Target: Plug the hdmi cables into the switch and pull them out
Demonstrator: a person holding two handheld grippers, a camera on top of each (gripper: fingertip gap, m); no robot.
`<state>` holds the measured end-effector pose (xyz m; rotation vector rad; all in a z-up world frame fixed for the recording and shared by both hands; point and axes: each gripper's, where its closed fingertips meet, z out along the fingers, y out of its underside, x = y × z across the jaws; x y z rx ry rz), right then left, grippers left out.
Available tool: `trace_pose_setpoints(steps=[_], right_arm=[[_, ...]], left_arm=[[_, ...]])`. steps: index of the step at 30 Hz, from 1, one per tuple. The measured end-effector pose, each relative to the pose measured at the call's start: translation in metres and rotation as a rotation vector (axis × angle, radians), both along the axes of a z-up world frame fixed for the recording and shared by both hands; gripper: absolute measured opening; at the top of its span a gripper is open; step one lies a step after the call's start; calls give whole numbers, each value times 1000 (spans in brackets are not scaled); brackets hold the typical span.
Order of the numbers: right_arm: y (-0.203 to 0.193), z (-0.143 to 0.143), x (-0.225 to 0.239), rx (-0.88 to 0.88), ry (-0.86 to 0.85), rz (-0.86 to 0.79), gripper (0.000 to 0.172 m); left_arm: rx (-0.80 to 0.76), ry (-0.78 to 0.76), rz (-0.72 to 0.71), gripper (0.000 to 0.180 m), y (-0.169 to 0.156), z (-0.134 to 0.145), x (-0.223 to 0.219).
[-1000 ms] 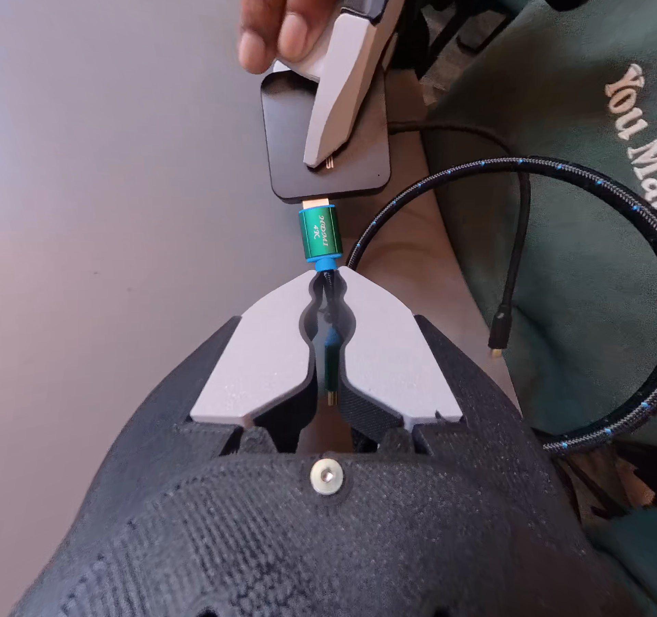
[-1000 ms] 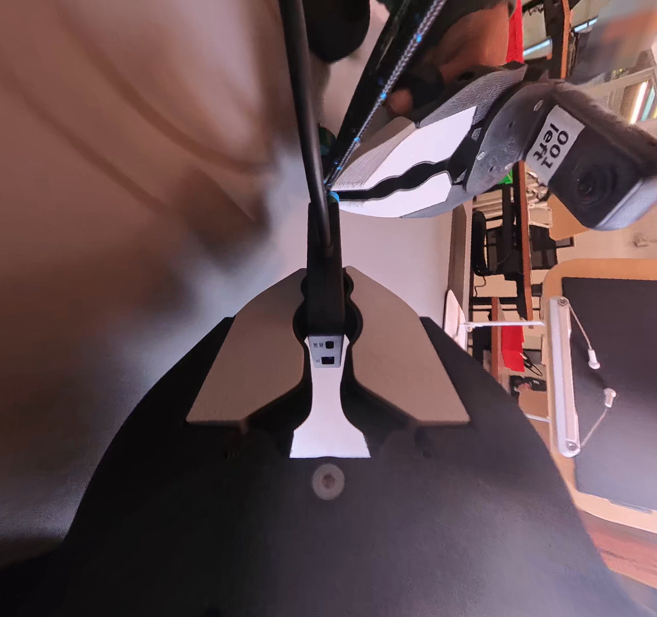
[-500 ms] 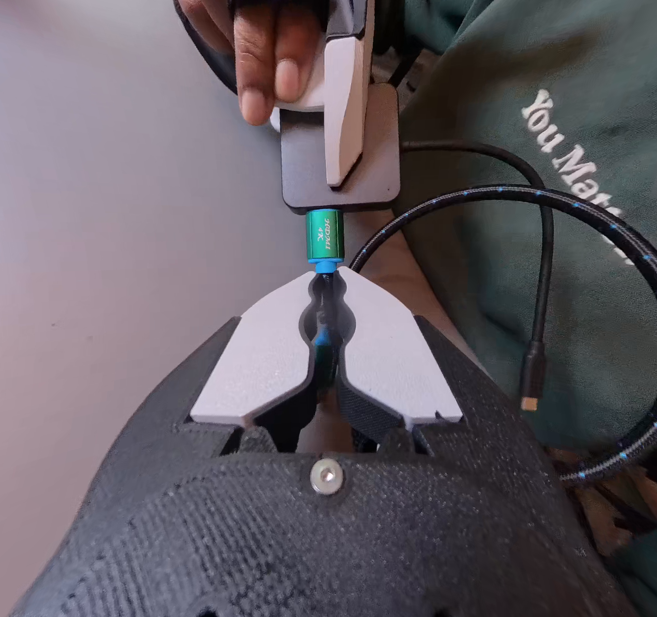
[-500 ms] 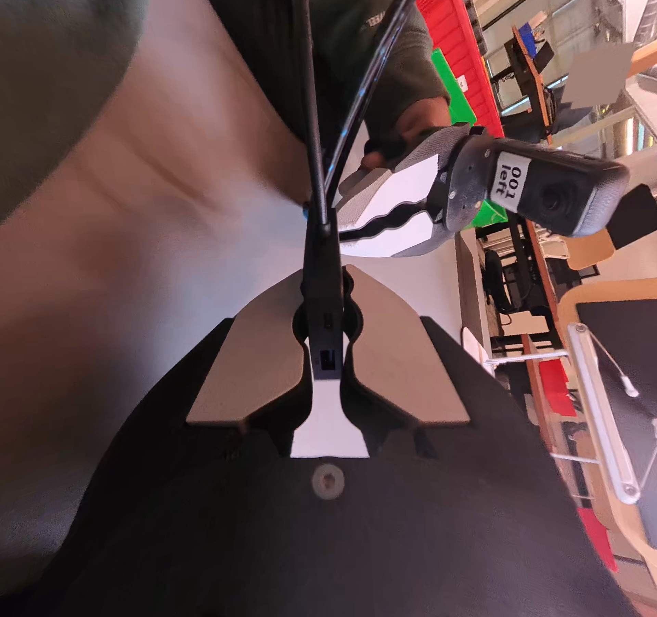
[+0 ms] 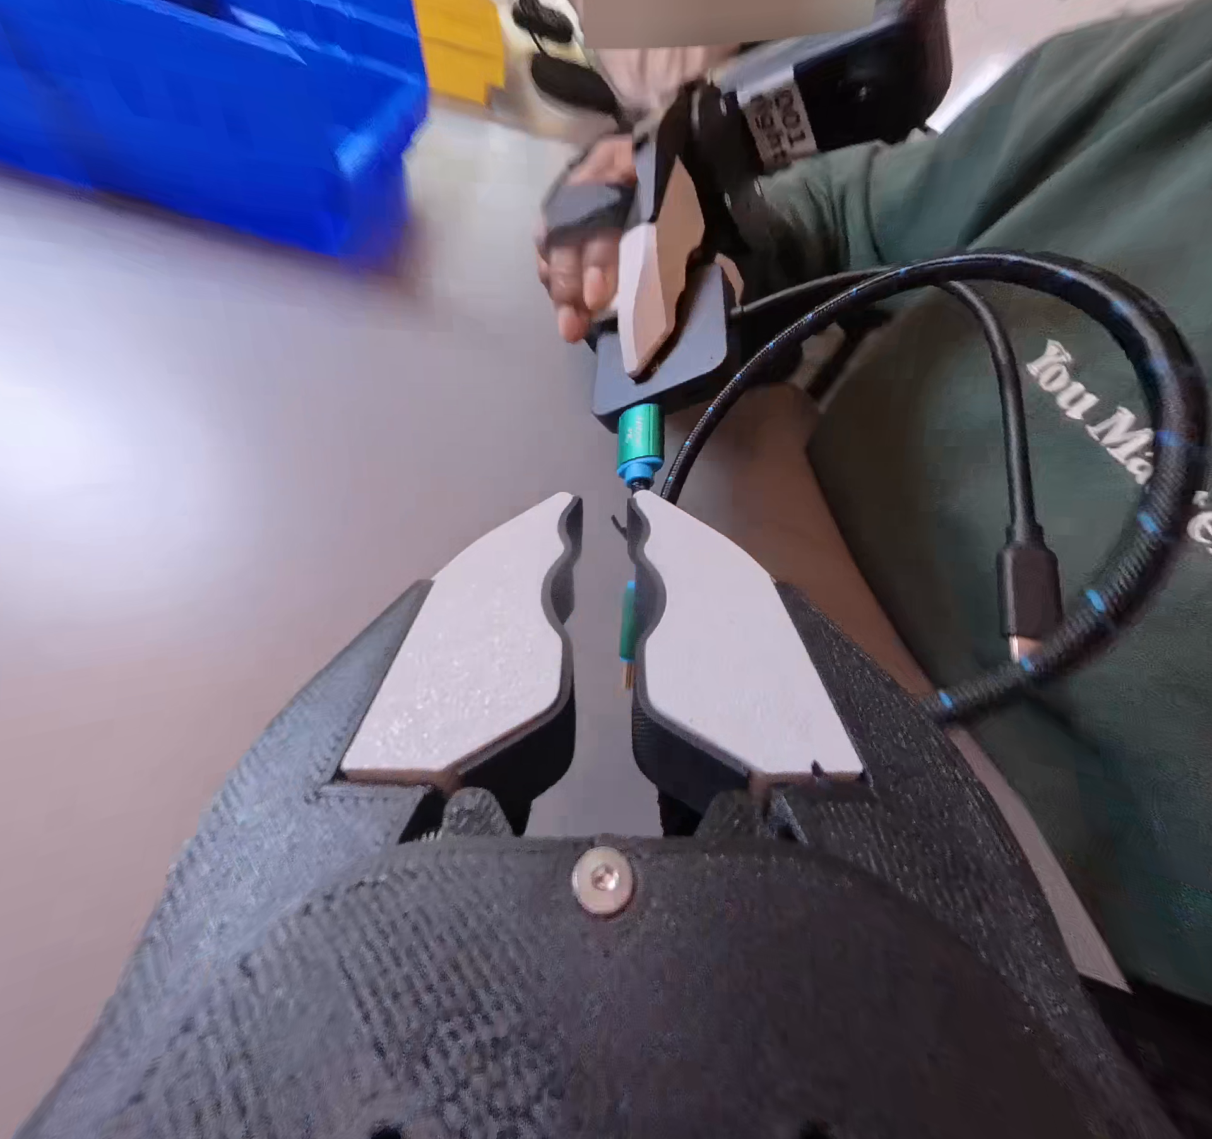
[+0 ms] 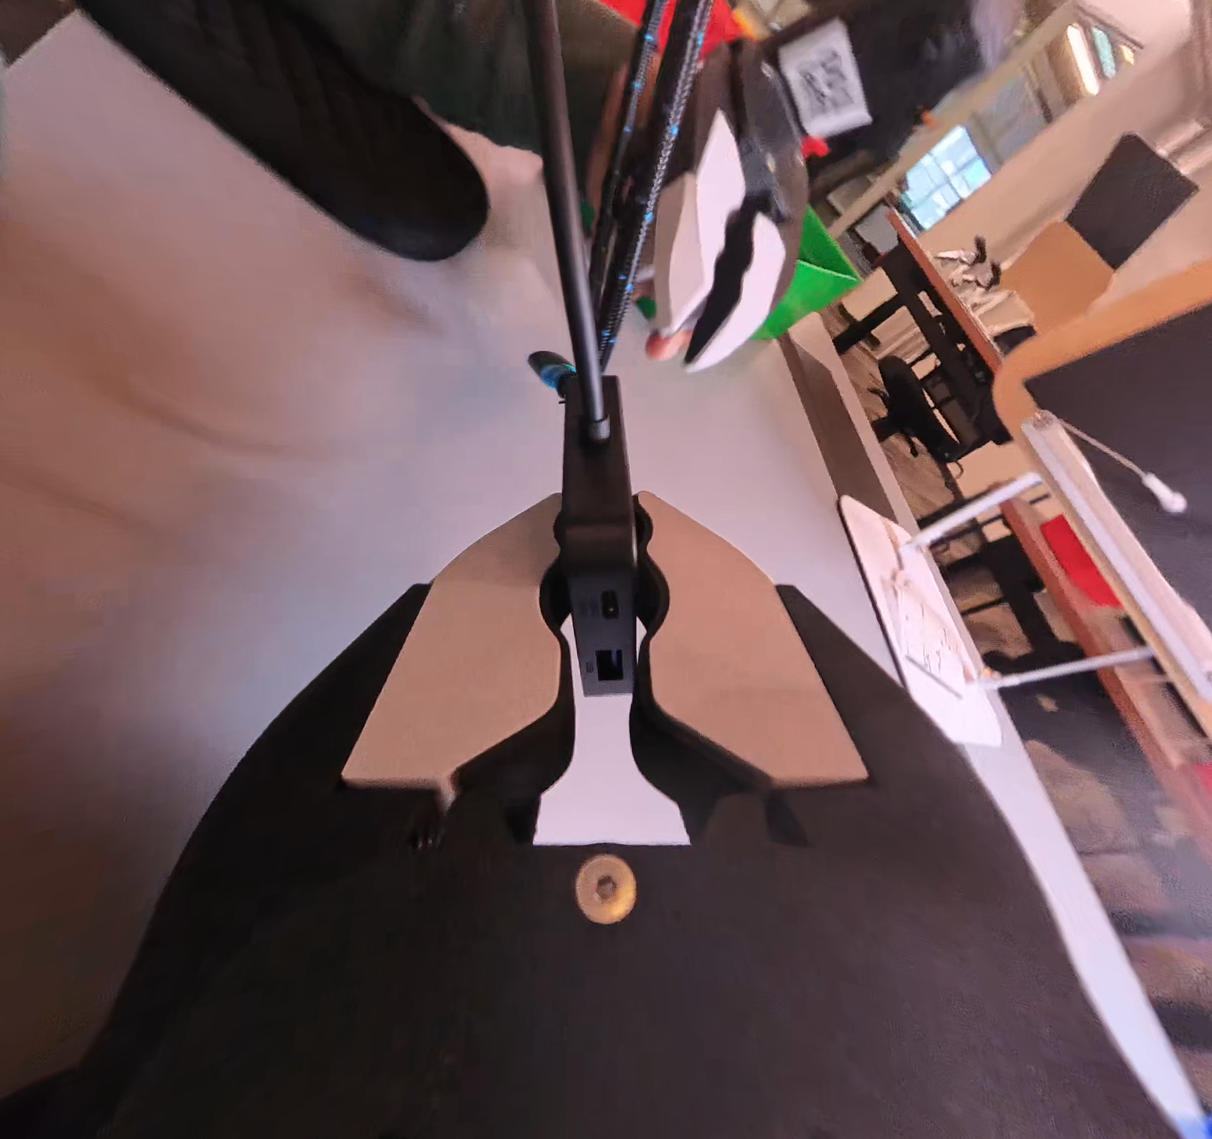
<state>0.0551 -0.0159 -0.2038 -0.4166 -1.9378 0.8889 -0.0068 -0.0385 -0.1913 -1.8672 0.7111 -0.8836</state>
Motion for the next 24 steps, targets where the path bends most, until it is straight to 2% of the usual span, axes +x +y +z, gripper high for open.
trace_pose_setpoints(steps=[3,5,7,9,12,17,21,24], right_arm=[[21,15,-1,-135,15,-67,14],[34,26,-1,-239,27,-95,14],[46,36,-1,-329,39,-124,14],[59,41,-1,-369,51,-173,14],[84,49,1,-336,85,-305,14],[144,94,22,-333,148,-543,14],[217,125,42,-192,112,-777,14],[280,132,55,27,-11,-946,14]], left_arm=[[187,5,214,19,12,34,-48],[252,-25,289,21,9,49,-70],[257,-9,313,22,5,44,-77],[243,60,330,24,5,26,-73],[237,140,322,25,1,10,-55],[288,302,381,18,-8,1,-45],[302,334,423,16,-20,-4,-49],[299,332,459,14,-26,-8,-56]])
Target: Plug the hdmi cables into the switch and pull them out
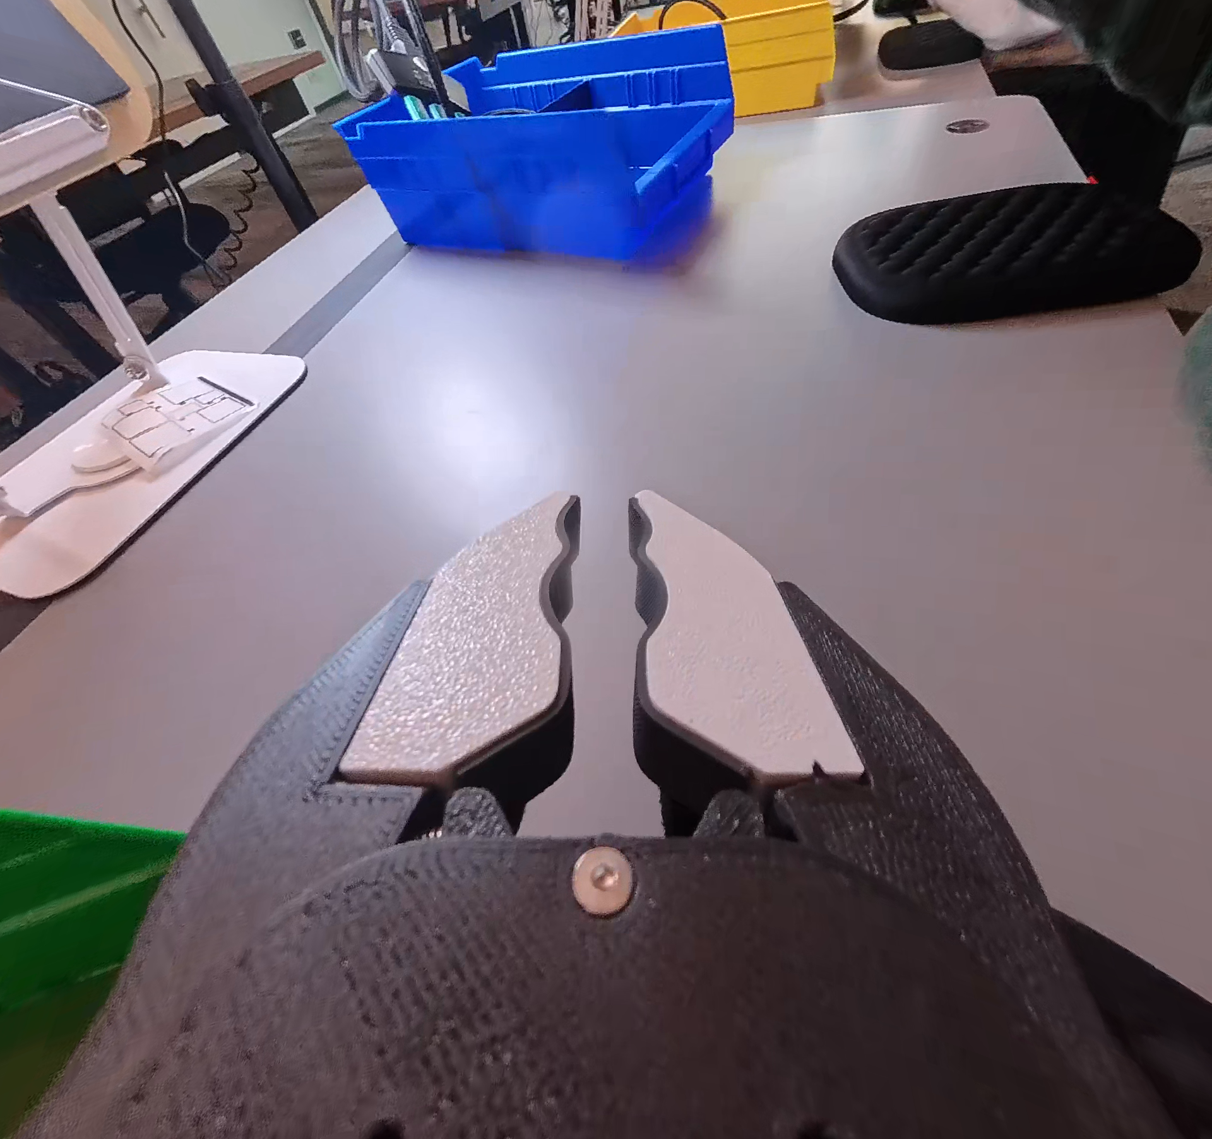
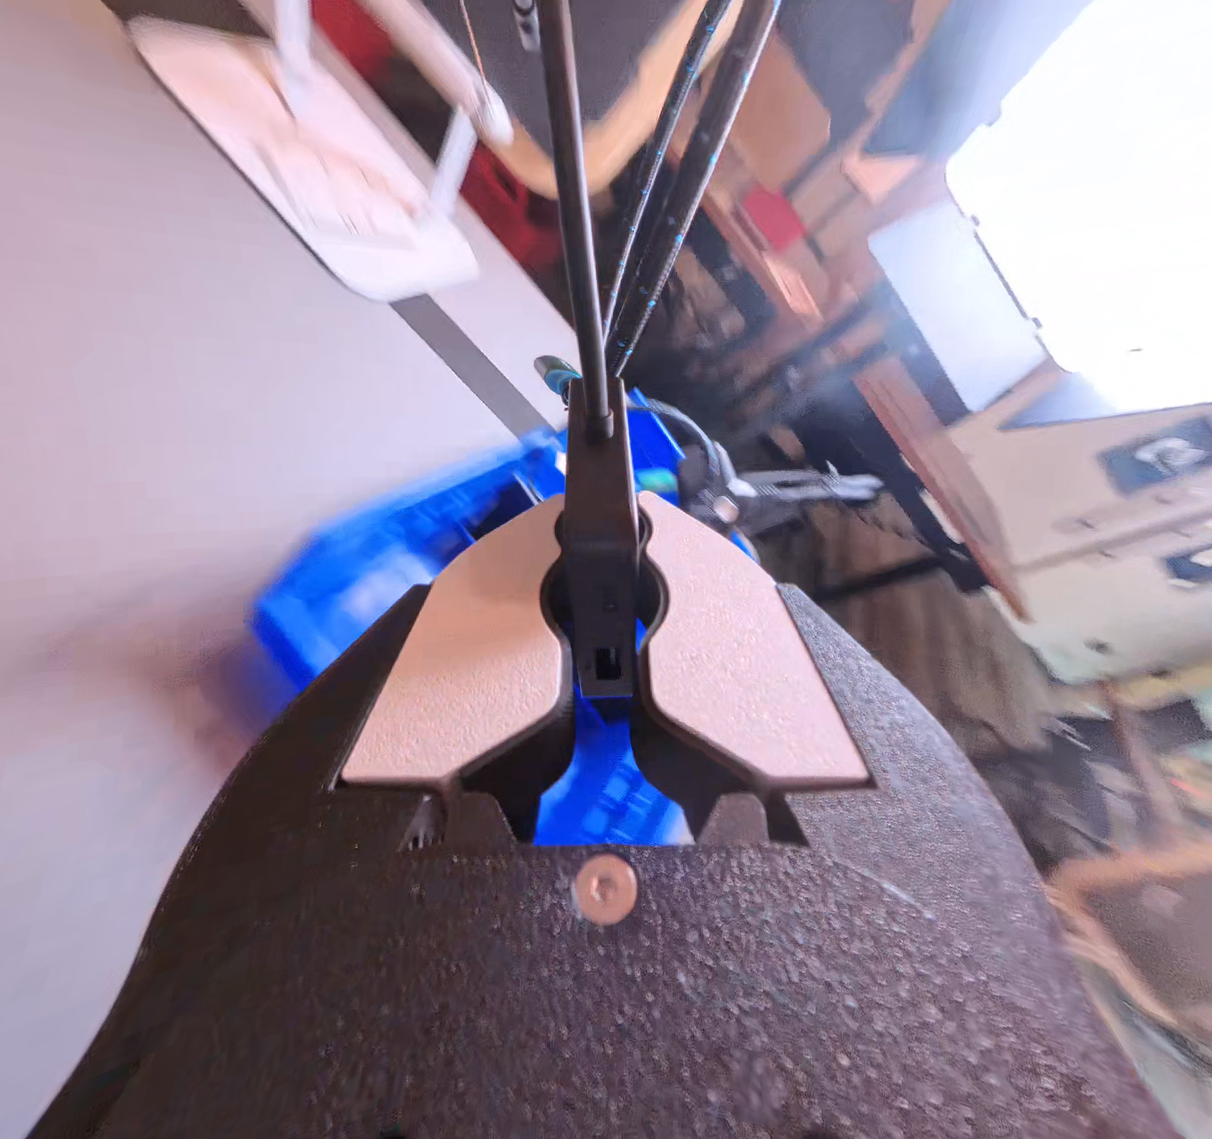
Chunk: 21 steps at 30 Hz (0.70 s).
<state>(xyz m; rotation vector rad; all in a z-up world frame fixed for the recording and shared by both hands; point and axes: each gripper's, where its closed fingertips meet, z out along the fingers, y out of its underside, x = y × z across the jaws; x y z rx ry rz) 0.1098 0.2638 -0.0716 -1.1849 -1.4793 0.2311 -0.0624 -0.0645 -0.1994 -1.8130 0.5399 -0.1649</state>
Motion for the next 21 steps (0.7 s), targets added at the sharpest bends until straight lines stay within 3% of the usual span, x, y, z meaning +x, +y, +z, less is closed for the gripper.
trace_pose_setpoints(steps=[5,9,12,15,21], right_arm=[[88,-6,17,105,-487,-159,14],[130,-3,29,152,-876,-176,14],[157,0,23,191,-1031,-226,14],[182,-5,7,284,-1079,-329,14],[204,-26,-28,302,-747,-533,14]], left_arm=[[-14,-1,3,12,-4,-5,-1],[-34,45,-2,9,-4,-13,0],[-49,70,-1,8,-3,-20,0],[-59,92,5,8,-2,-25,-1],[-60,74,-1,6,-2,-27,-1]])
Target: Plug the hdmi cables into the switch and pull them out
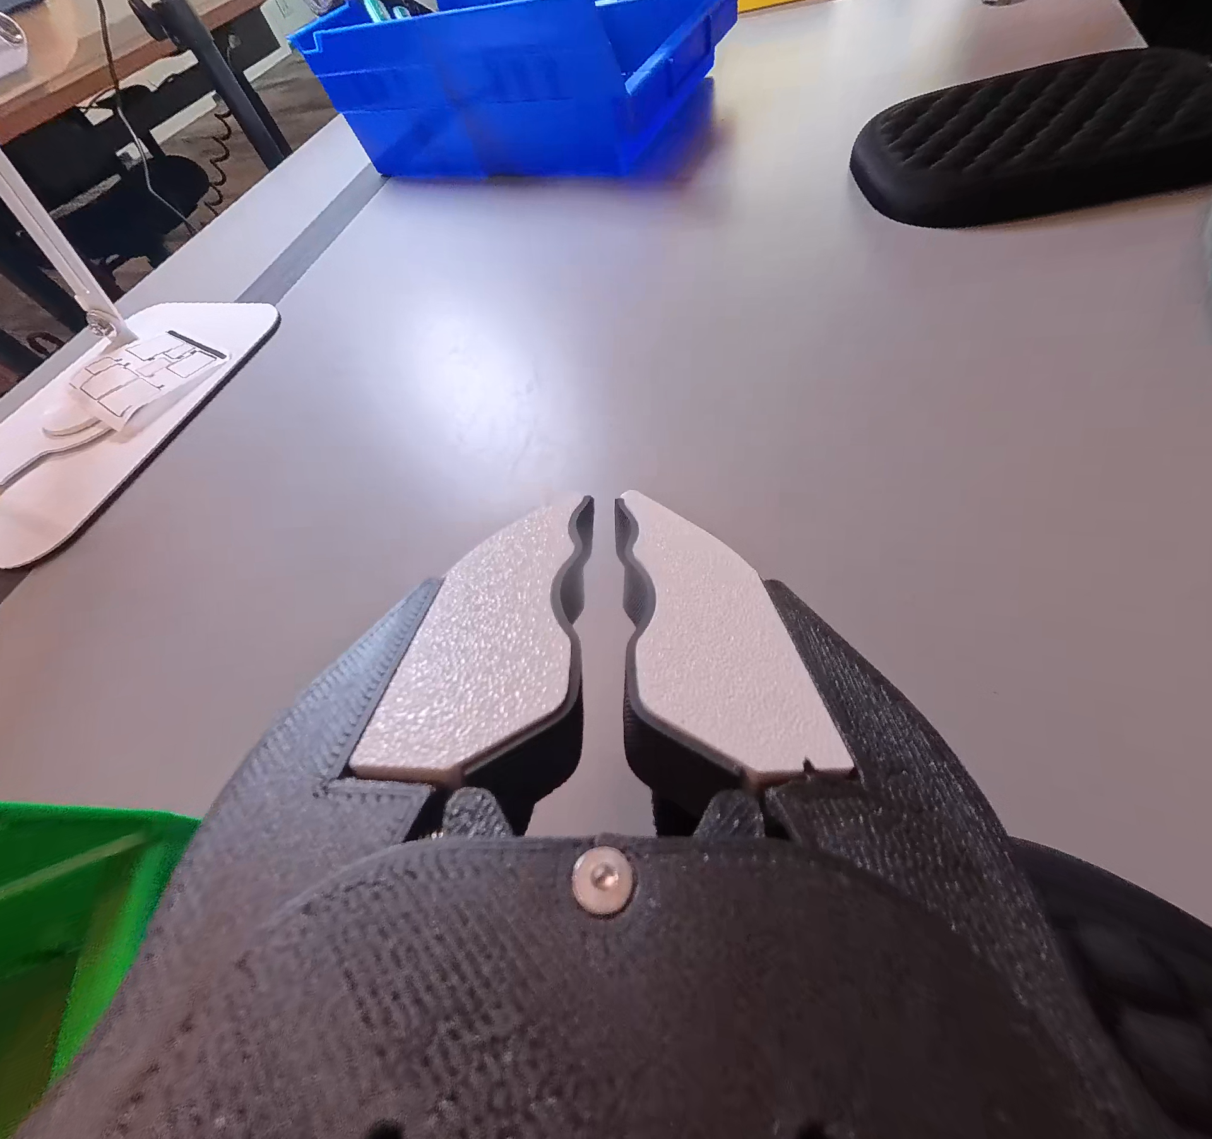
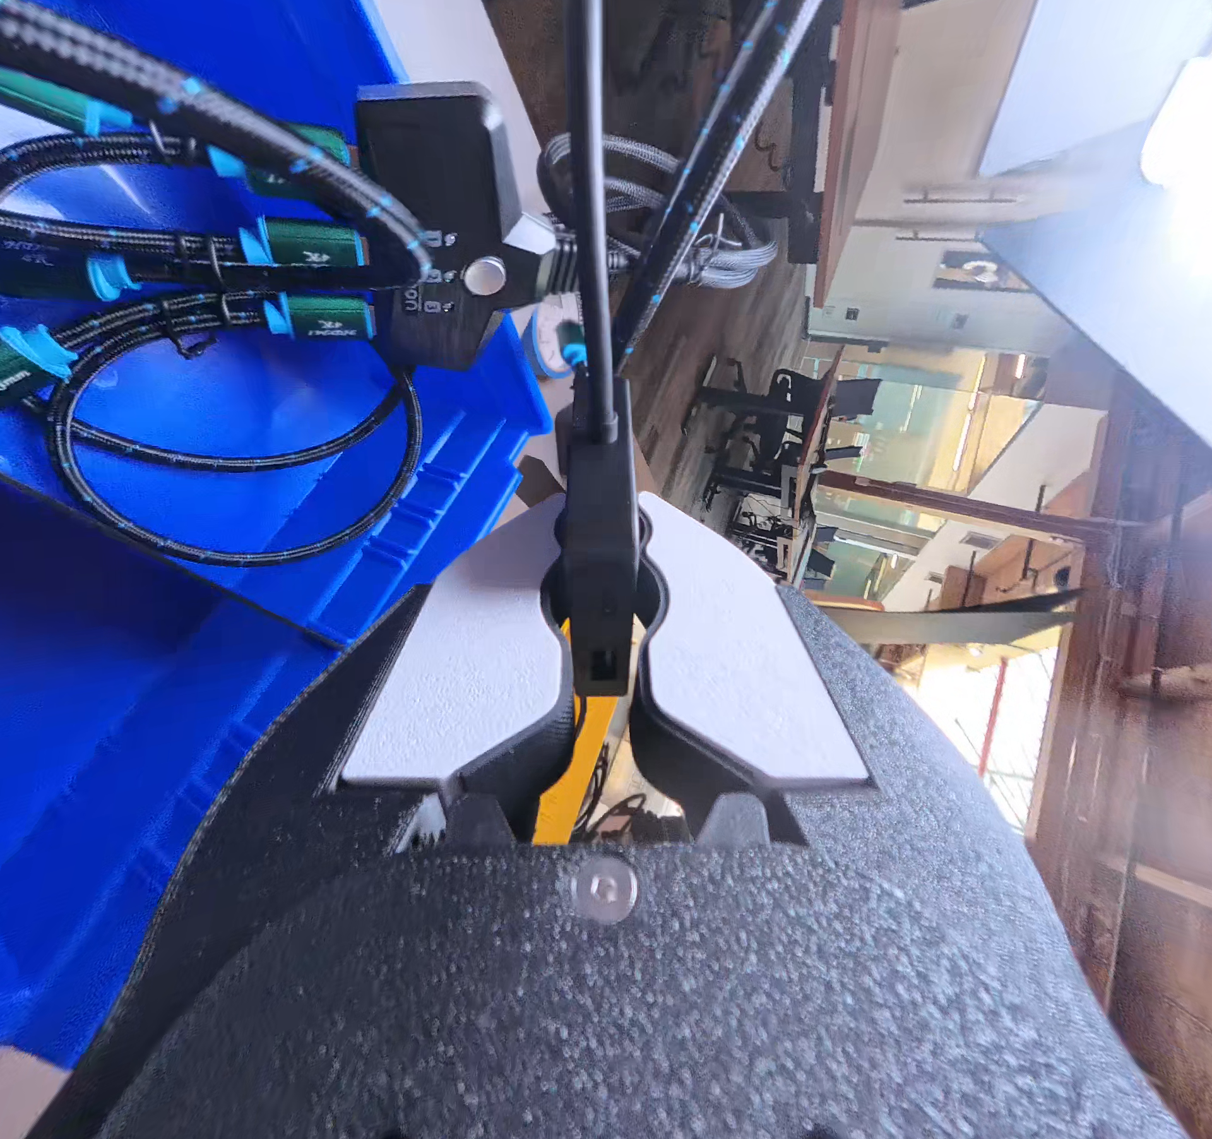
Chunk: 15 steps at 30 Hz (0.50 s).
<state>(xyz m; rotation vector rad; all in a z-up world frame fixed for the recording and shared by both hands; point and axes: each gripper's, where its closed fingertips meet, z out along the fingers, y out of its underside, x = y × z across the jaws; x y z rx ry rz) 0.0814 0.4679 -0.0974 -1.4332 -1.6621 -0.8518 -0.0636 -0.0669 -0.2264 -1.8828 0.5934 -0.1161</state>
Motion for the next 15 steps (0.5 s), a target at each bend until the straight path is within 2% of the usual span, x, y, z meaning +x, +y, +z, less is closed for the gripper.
trace_pose_setpoints(steps=[3,7,10,13,15], right_arm=[[1,-38,1,49,-59,2,19],[-6,-87,3,-83,-84,26,40],[-22,-109,4,-370,-30,31,52],[-43,-109,-4,-679,140,42,51],[-51,-105,-8,-818,242,12,51]], left_arm=[[-12,-6,-10,6,0,-3,1],[-31,-13,-24,6,0,-9,4],[-45,-14,-25,6,0,-12,5],[-54,-14,-25,6,0,-14,4],[-59,-14,-25,6,0,-15,4]])
